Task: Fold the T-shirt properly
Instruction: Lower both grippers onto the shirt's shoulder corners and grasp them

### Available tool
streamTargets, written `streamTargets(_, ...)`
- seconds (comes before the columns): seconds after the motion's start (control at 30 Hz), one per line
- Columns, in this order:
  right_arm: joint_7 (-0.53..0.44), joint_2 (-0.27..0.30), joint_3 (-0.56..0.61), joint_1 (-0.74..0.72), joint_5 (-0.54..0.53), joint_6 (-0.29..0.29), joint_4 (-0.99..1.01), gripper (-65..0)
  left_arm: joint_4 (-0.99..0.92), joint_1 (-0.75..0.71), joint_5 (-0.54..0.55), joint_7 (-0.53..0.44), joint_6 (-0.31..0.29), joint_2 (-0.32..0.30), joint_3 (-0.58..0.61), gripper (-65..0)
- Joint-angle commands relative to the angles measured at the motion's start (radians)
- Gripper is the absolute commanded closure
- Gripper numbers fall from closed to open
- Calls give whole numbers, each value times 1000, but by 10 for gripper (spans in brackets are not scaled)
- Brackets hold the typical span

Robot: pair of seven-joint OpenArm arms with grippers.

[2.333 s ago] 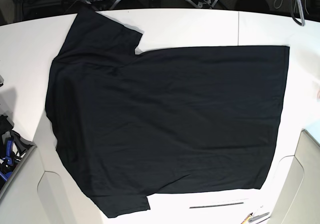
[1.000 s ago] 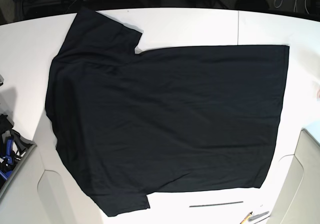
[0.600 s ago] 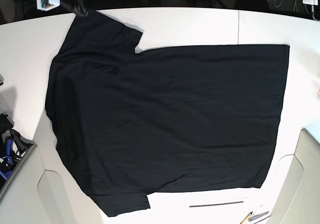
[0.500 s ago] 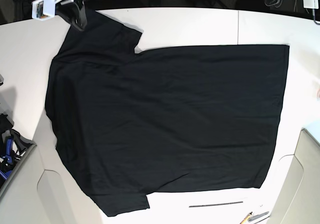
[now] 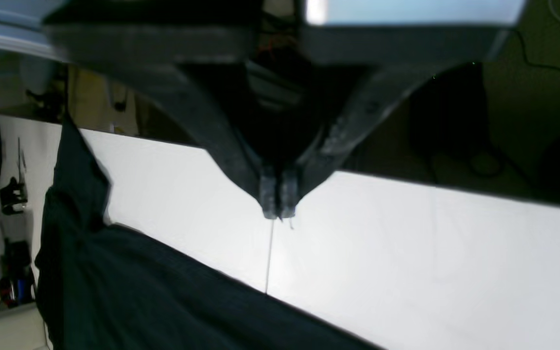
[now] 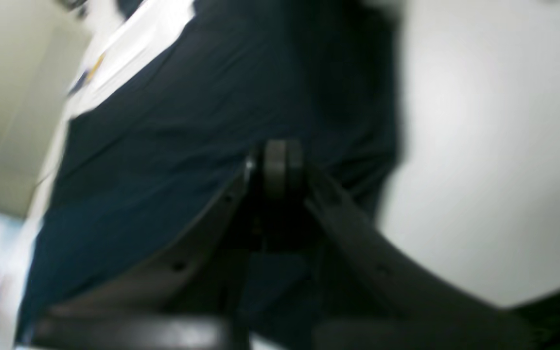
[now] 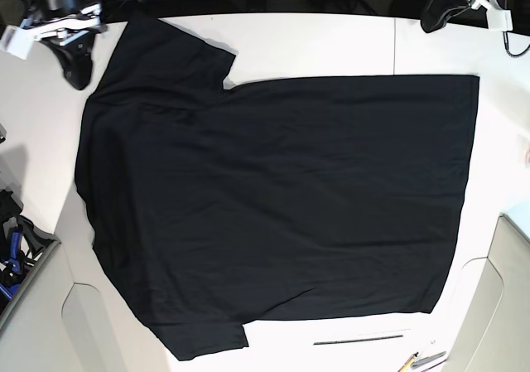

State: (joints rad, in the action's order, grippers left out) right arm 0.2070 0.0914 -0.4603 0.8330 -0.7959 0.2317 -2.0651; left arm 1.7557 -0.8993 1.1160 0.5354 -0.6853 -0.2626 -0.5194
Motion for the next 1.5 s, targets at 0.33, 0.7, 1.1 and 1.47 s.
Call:
streamTargets(0.33, 45, 6, -161, -158, 330, -314, 120, 0, 12, 37, 16, 31, -13, -6, -9, 0)
streamTargets(0.7, 281, 13, -160, -348, 330, -93, 177, -278, 12, 101, 16, 89, -13, -13, -8, 0)
streamTargets(1.1, 385, 13, -149, -495, 97, 65, 539, -278, 12, 104, 9, 98, -13, -23, -8, 0)
streamTargets(1.47, 396, 11, -44, -494, 90, 64, 554, -221, 12, 143, 9, 102, -13, -23, -9, -140)
